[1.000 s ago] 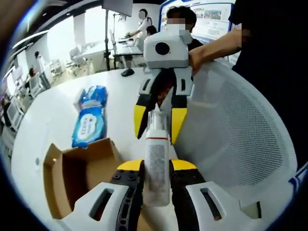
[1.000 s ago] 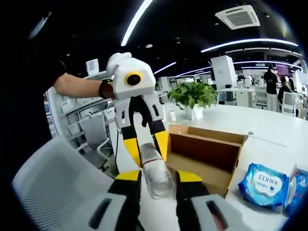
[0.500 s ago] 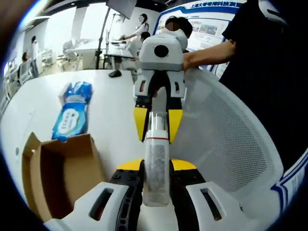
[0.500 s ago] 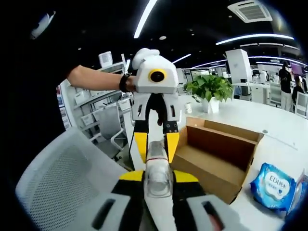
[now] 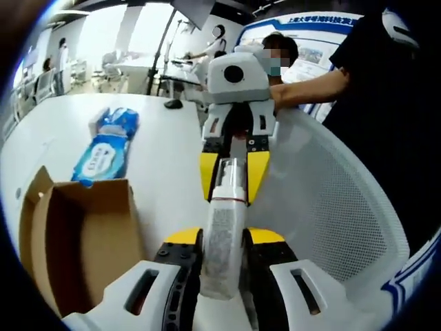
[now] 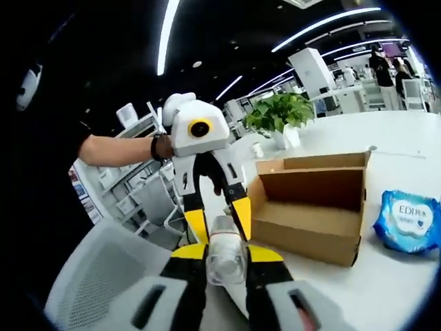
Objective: Operate the shoe box by opening the lid, removing the specified soft item, and placing it in the target area until the item is outside and the box remains undamaged.
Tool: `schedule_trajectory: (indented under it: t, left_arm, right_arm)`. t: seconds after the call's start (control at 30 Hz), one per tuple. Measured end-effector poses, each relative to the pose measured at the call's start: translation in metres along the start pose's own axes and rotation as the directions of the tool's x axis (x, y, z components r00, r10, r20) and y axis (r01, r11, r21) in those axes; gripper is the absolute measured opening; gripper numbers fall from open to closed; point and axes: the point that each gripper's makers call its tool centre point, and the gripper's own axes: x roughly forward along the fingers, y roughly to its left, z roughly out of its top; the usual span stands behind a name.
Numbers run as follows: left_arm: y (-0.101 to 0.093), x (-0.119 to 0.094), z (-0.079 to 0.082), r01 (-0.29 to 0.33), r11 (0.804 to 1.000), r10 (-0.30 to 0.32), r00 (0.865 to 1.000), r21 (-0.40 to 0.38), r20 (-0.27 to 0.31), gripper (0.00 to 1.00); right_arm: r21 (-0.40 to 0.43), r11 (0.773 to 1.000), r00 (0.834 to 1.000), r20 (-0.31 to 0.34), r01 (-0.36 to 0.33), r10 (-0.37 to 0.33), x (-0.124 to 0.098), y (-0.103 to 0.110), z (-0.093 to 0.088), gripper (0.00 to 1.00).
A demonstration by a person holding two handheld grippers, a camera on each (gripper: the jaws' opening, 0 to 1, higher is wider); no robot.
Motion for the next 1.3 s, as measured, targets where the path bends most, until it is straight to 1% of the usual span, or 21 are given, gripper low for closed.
schedule_trajectory:
  t: [0.23,0.37,0.43,0.5,0.7,0.77,0.87,1.0,1.07,1.13,1.17,1.23,1.27,1.3]
  left_arm:
    - [0.006,-0.004,0.005,-0.045,0.999,0.045,0.999,-0.010,0.028,0.28]
    - [0.010,-0.008,0.002,-0.083,0.996,0.084,0.996,-0.036,0.039,0.33]
    - [0.012,-0.010,0.002,-0.101,0.993,0.104,0.993,-0.055,0.052,0.33]
    - [0.015,-0.013,0.003,-0.127,0.989,0.133,0.988,-0.075,0.078,0.33]
    - [0.020,-0.019,0.006,-0.172,0.978,0.186,0.975,-0.115,0.120,0.33]
    - [0.023,-0.022,0.007,-0.196,0.973,0.212,0.968,-0.125,0.135,0.33]
    - [0.026,-0.023,0.008,-0.214,0.967,0.233,0.961,-0.139,0.146,0.32]
    - [0.031,-0.024,0.007,-0.240,0.957,0.266,0.951,-0.165,0.155,0.32]
    - [0.033,-0.025,0.007,-0.253,0.950,0.283,0.945,-0.182,0.165,0.31]
    - [0.034,-0.026,0.010,-0.257,0.941,0.300,0.934,-0.220,0.193,0.31]
    - [0.034,-0.027,0.012,-0.250,0.934,0.308,0.925,-0.255,0.220,0.31]
    - [0.035,-0.028,0.016,-0.245,0.926,0.321,0.912,-0.286,0.256,0.31]
    - [0.036,-0.029,0.017,-0.257,0.917,0.341,0.901,-0.304,0.268,0.31]
    - [0.038,-0.029,0.017,-0.264,0.911,0.355,0.894,-0.316,0.275,0.31]
  right_arm:
    - [0.021,1.000,1.000,0.011,0.015,-0.016,-0.005,-0.006,0.002,0.17]
    - [0.020,0.999,0.999,0.008,0.034,-0.034,-0.010,-0.011,0.000,0.17]
    - [0.019,0.999,0.999,0.012,0.042,-0.042,-0.014,-0.014,0.000,0.17]
    - [0.018,0.999,0.999,0.017,0.050,-0.050,-0.018,-0.018,0.001,0.17]
    - [0.000,0.997,0.997,0.013,0.081,-0.081,-0.027,-0.025,0.004,0.17]
    - [-0.006,0.996,0.996,0.015,0.088,-0.088,-0.030,-0.025,0.006,0.17]
    - [-0.009,0.995,0.995,0.017,0.100,-0.100,-0.035,-0.027,0.007,0.17]
    - [-0.019,0.993,0.993,0.004,0.118,-0.118,-0.041,-0.033,0.005,0.17]
    - [-0.020,0.991,0.992,0.001,0.129,-0.129,-0.044,-0.036,0.004,0.17]
    - [-0.020,0.990,0.990,0.002,0.141,-0.141,-0.049,-0.039,0.004,0.17]
    - [-0.020,0.989,0.989,0.003,0.149,-0.149,-0.051,-0.042,0.004,0.17]
    - [-0.020,0.987,0.987,0.003,0.162,-0.162,-0.055,-0.046,0.005,0.17]
    - [-0.019,0.985,0.985,0.005,0.170,-0.170,-0.059,-0.049,0.006,0.17]
    - [-0.019,0.985,0.985,0.005,0.174,-0.174,-0.061,-0.051,0.006,0.17]
